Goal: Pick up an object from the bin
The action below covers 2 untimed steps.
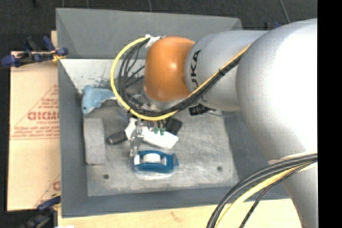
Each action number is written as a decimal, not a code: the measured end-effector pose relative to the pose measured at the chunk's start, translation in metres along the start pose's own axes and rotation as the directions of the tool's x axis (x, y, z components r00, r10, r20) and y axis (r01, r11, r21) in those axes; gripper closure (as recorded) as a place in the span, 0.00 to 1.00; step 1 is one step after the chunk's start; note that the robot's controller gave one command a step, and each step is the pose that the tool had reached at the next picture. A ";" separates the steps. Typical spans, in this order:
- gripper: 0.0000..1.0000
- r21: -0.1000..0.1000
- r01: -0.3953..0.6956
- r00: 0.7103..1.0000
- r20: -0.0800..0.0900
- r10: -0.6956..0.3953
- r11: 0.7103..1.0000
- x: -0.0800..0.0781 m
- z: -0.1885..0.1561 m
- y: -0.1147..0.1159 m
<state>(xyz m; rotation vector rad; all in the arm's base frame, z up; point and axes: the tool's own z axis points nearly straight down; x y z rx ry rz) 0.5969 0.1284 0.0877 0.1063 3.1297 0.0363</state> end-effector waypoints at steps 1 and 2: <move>1.00 0.008 -0.141 0.990 0.023 0.141 0.990 -0.013 0.008 -0.003; 1.00 0.008 -0.141 0.990 0.023 0.141 0.990 -0.013 0.008 -0.003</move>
Offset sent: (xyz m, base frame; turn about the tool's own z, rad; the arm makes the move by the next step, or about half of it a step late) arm 0.0000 0.0000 0.0000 0.0000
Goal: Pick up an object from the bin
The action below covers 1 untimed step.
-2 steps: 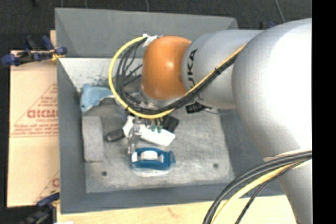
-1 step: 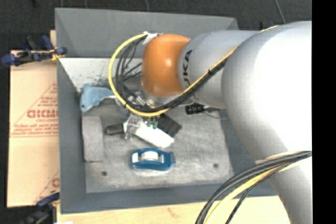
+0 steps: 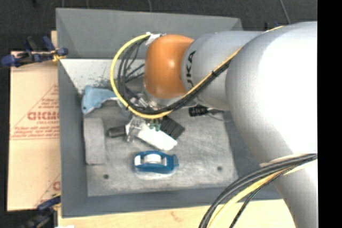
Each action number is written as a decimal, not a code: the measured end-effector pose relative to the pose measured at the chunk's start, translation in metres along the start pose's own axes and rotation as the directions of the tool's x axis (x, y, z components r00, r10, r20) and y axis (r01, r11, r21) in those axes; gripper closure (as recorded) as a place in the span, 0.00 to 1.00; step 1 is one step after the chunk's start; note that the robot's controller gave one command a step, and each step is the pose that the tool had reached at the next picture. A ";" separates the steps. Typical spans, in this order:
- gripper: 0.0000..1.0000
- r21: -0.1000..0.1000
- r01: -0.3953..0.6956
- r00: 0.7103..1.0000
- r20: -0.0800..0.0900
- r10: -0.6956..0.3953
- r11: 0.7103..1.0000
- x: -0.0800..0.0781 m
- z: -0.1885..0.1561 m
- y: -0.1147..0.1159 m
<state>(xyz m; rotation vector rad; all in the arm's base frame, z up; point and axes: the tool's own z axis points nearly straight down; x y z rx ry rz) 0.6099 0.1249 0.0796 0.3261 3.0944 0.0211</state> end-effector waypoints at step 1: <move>1.00 0.004 0.000 1.000 -0.007 0.000 1.000 0.002 -0.004 -0.001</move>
Offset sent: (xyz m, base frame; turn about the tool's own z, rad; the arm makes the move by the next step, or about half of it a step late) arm 0.0000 0.0000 0.0706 -0.0003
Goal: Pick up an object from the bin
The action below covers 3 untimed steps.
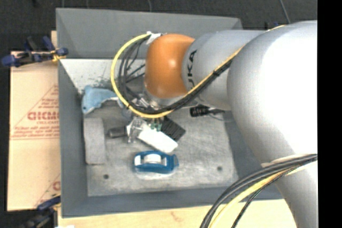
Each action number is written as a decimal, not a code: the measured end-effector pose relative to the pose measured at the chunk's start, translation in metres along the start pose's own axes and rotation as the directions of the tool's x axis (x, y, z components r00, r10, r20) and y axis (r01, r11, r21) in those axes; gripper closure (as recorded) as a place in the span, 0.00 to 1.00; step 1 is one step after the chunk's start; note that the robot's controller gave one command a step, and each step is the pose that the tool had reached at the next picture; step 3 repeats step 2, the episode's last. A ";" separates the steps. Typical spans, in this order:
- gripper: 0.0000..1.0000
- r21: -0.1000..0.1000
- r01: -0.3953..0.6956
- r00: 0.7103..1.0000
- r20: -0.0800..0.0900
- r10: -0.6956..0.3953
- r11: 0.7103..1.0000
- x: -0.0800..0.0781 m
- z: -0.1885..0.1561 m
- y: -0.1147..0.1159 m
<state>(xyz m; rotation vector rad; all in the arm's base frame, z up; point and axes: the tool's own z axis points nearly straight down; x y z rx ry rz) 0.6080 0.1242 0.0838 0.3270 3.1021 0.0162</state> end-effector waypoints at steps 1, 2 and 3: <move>1.00 0.010 0.001 1.000 -0.019 0.000 1.000 0.003 -0.017 -0.002; 1.00 0.011 0.000 1.000 -0.020 0.000 1.000 0.001 -0.037 -0.002; 1.00 0.011 0.000 1.000 -0.020 0.000 1.000 0.001 -0.037 -0.002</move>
Offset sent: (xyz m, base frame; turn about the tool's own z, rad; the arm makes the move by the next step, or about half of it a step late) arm 0.0000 -0.0001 0.0325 -0.0001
